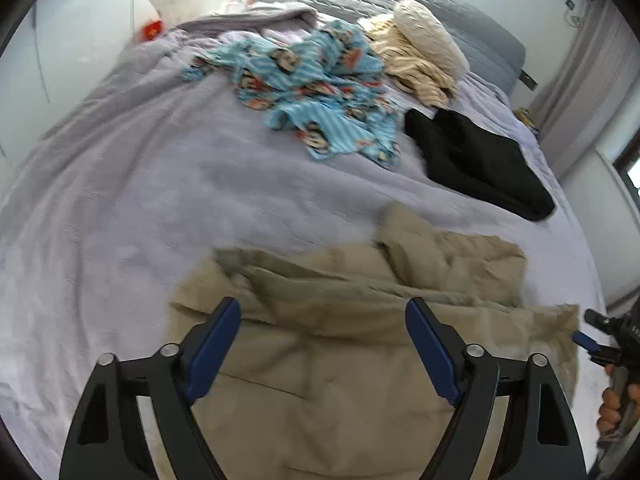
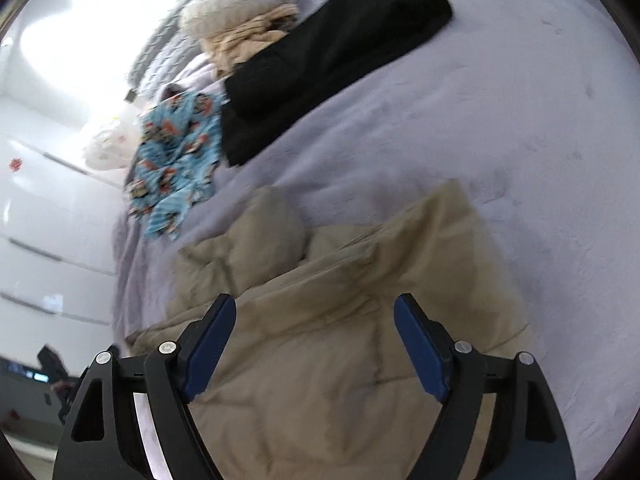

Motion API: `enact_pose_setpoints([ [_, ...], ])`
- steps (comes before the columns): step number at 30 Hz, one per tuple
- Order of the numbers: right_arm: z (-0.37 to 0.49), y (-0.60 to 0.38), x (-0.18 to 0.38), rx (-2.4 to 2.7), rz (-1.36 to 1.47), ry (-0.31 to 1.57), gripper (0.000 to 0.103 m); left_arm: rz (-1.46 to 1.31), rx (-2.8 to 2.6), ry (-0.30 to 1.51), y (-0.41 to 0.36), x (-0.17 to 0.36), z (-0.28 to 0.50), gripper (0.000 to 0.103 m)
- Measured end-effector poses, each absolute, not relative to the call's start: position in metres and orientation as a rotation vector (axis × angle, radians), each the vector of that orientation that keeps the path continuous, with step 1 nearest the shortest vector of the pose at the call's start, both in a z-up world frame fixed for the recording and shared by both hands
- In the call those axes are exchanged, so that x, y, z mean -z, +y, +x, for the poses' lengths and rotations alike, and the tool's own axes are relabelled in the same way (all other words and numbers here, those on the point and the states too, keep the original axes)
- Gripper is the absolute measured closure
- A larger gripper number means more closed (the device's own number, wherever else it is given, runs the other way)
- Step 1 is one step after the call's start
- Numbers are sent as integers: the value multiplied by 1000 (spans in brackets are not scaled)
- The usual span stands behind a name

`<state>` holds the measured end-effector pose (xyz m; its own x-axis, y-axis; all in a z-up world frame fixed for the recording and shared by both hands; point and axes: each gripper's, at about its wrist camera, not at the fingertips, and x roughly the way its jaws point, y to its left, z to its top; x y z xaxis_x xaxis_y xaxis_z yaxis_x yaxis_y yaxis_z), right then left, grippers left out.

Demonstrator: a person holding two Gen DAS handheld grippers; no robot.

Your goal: Fold large clothes

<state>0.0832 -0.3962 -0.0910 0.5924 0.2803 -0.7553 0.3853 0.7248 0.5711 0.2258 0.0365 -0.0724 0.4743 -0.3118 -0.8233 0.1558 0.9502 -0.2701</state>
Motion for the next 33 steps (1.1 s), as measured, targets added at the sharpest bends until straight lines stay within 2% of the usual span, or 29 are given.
enact_pose_setpoints([
  [1,83,-388,91,35,780,974,43,-150,319,1056,26,78,224,41],
  [2,86,-377,94,0,754,1008,69,-121,338,1073,17,84,223,50],
  [3,89,-366,98,-33,726,1042,73,-81,354,1091,6,92,221,58],
  [6,100,-339,119,-85,609,1105,79,46,326,1093,-22,123,217,59],
  [9,111,-336,140,-10,474,1086,84,87,255,1066,-32,151,231,59],
  [11,119,-348,156,26,466,1061,98,46,238,1059,-32,164,245,59],
  [12,122,-355,163,38,487,1051,101,44,238,1051,-35,167,249,59],
  [16,137,-371,181,44,543,1013,103,68,240,1035,-42,171,260,59],
  [21,135,-388,160,72,503,1013,103,99,239,993,-19,150,267,59],
  [24,123,-422,153,202,463,986,102,127,181,989,6,157,275,59],
  [29,110,-468,195,244,661,1007,103,63,204,994,15,182,289,58],
  [33,120,-457,203,268,586,988,103,84,189,976,7,189,290,58],
])
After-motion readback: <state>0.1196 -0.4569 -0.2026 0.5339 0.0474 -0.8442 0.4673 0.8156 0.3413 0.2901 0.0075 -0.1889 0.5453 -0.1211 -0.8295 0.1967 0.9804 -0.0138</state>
